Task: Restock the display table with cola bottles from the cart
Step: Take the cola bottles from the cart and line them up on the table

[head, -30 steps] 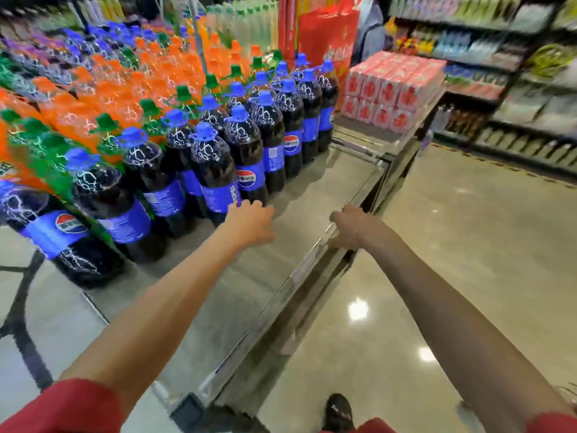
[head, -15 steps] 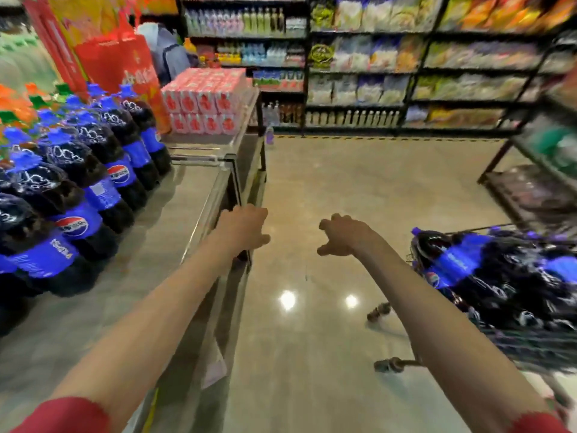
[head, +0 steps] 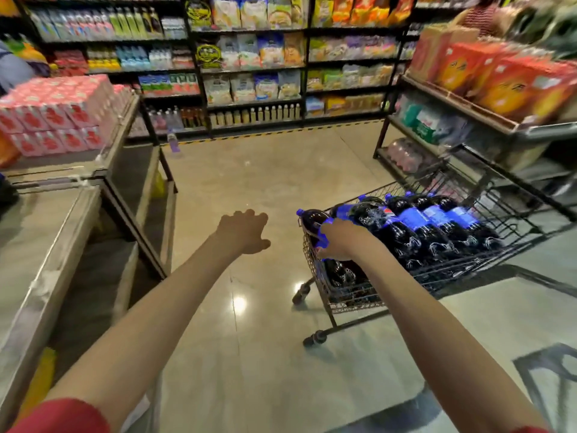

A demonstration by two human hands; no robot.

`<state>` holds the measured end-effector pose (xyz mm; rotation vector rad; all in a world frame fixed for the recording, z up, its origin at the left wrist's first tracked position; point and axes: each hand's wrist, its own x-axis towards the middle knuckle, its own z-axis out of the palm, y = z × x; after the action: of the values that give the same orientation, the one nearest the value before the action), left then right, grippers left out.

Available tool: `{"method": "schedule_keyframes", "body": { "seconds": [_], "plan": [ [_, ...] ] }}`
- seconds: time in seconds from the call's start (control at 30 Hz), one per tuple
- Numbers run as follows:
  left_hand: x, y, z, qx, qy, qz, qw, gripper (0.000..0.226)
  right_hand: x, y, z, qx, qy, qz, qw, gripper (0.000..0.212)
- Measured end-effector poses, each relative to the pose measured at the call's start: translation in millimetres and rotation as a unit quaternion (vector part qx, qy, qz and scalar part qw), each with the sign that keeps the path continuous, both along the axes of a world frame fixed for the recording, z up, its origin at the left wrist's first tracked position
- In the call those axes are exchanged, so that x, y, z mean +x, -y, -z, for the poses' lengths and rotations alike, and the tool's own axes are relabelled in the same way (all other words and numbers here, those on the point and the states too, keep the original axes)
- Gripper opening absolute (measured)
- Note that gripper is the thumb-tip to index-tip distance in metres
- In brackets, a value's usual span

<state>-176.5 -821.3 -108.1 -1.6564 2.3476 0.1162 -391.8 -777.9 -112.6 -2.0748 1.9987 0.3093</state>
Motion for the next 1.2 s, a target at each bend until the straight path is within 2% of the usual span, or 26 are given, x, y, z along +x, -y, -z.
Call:
{"method": "schedule_keyframes", "body": {
  "seconds": [0.23, 0.47, 0.73, 0.97, 1.2],
  "plan": [
    [-88, -8, 12, 0.021, -0.018, 0.018, 0.999, 0.057, -84, -21, 13, 0.024, -0.015, 0.014, 0.999, 0.061],
    [-128, 7, 23, 0.039, -0.025, 0.023, 0.999, 0.06, -120, -7, 20, 0.041, -0.007, 0.014, 0.999, 0.066],
    [-148, 56, 44, 0.078, -0.059, 0.003, 0.995, 0.054, -145, 36, 31, 0.05, -0.008, 0.033, 0.998, 0.063],
    [-169, 127, 69, 0.123, -0.136, -0.022, 0.983, 0.042, -164, 101, 40, 0.043, -0.008, 0.05, 0.998, 0.054],
    [-191, 180, 94, 0.125, -0.127, -0.016, 0.984, 0.04, -174, 149, 56, 0.037, -0.007, 0.068, 0.997, 0.061]
  ]
}}
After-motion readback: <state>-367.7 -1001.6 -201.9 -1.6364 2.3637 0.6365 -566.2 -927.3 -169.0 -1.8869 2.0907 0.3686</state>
